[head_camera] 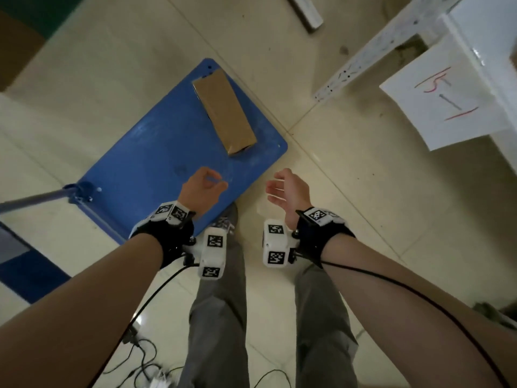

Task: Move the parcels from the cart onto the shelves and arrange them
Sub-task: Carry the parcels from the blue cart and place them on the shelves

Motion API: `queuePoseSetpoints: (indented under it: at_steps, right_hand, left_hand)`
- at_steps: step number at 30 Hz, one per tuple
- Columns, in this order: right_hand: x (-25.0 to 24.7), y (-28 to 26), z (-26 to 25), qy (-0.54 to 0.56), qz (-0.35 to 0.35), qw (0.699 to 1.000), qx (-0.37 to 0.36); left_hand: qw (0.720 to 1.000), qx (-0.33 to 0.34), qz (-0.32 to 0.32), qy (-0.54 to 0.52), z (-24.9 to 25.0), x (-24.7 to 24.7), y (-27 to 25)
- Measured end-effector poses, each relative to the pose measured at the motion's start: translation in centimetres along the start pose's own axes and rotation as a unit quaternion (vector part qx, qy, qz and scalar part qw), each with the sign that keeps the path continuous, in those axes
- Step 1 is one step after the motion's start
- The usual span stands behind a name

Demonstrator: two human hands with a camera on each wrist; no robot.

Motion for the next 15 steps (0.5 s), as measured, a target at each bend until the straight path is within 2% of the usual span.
queuePoseSetpoints:
  at_steps: [4, 8, 15]
  right_hand:
    - [3.4, 5.1, 1.7, -0.01, -0.004, 1.0, 0.015]
    - [6.0, 9.9, 0.8, -0.087, -0.033, 0.995, -0.019]
    - [9.1, 16.3, -0.7, -0.156, -0.075, 0.984, -0.048]
  left_hand:
    - [0.994, -0.049, -0.032, -0.089, -1.7, 1.3, 4.9]
    - [0.975, -0.1, -0.071, -0.186, -2.7, 2.4, 9.9]
    - [0.954, -0.141, -0.1, -0.246, -2.5, 3.2, 17.0]
Point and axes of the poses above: each hand's wrist, its own y-axis towards the middle knuckle, its own x-axis out of the palm, z = x × y, the point moved 3 cm from there along y, towards the middle knuckle, and after that the axes turned 13 degrees about y, right-handed, at the moved point
